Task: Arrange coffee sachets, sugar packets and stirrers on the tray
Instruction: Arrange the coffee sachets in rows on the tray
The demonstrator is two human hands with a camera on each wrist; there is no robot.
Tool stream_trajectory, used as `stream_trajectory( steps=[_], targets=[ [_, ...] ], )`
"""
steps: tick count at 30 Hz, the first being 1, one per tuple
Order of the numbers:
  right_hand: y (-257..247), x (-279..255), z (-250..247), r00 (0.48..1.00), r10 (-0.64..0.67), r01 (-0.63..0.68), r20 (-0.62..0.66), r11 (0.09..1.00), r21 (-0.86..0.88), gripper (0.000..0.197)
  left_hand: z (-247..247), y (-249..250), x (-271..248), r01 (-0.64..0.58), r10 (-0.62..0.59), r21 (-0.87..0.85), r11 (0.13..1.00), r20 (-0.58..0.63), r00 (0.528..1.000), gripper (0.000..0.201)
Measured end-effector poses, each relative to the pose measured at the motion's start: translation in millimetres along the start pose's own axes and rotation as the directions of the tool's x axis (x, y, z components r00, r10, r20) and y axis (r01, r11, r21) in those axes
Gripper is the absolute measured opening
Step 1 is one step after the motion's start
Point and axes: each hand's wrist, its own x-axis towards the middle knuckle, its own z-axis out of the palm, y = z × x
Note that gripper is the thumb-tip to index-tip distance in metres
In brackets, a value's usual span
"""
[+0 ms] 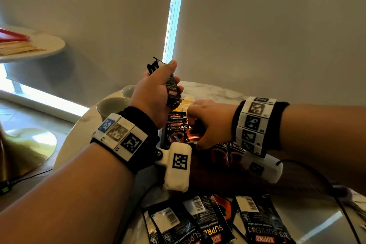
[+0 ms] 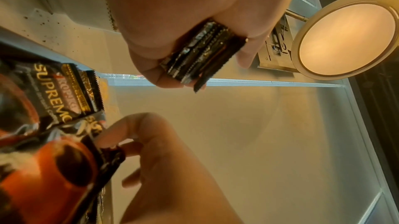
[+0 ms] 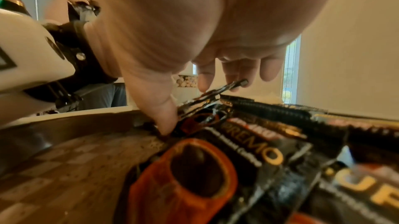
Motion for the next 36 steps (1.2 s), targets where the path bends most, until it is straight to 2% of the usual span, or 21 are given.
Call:
stream_trajectory(
  steps=[6, 11, 14, 20, 24, 31, 36],
  targets=[
    [-3.2, 7.9, 4.7, 0.999, 0.008, -0.007, 0.037, 1.0, -0.025, 0.061, 0.3, -0.4, 0.5, -0.015, 0.015, 0.011, 1.0, -0.018, 1.0, 0.057],
    [-5.0, 12.2, 8.2, 0.997, 0.044, -0.041, 0.058, 0.998, -0.045, 0.064, 0.0, 0.3, 1.1, -0.019, 0.019, 0.019, 1.0, -0.015, 1.0, 0.052],
    [-7.2, 12.7, 10.0, 0.999, 0.042, -0.041, 0.024, 0.998, -0.049, 0.058, -0.3, 0.9, 0.5, -0.012, 0.012, 0.009, 1.0, -0.005, 1.0, 0.048],
    [-13.3, 11.9, 8.1, 1.0, 0.002, -0.003, -0.021, 0.998, -0.061, 0.048, -1.6, 0.5, 1.5, -0.012, 0.012, 0.0, 1.0, -0.012, 1.0, 0.056],
    [-14.7, 13.0, 9.3, 1.0, -0.001, 0.0, -0.02, 0.998, -0.068, 0.046, -1.9, 0.8, 1.1, -0.008, 0.008, -0.004, 1.0, -0.014, 1.0, 0.054],
    [-12.9, 12.3, 8.3, 0.997, 0.003, -0.007, -0.076, 0.999, -0.051, 0.057, -1.8, 1.2, 0.1, -0.007, 0.007, 0.003, 1.0, -0.01, 1.0, 0.053],
    [-11.8, 13.2, 11.0, 0.998, 0.006, -0.01, -0.066, 0.998, -0.056, 0.064, -1.1, 2.0, -2.2, 0.01, -0.01, -0.002, 1.0, 0.003, 1.0, 0.053]
  ],
)
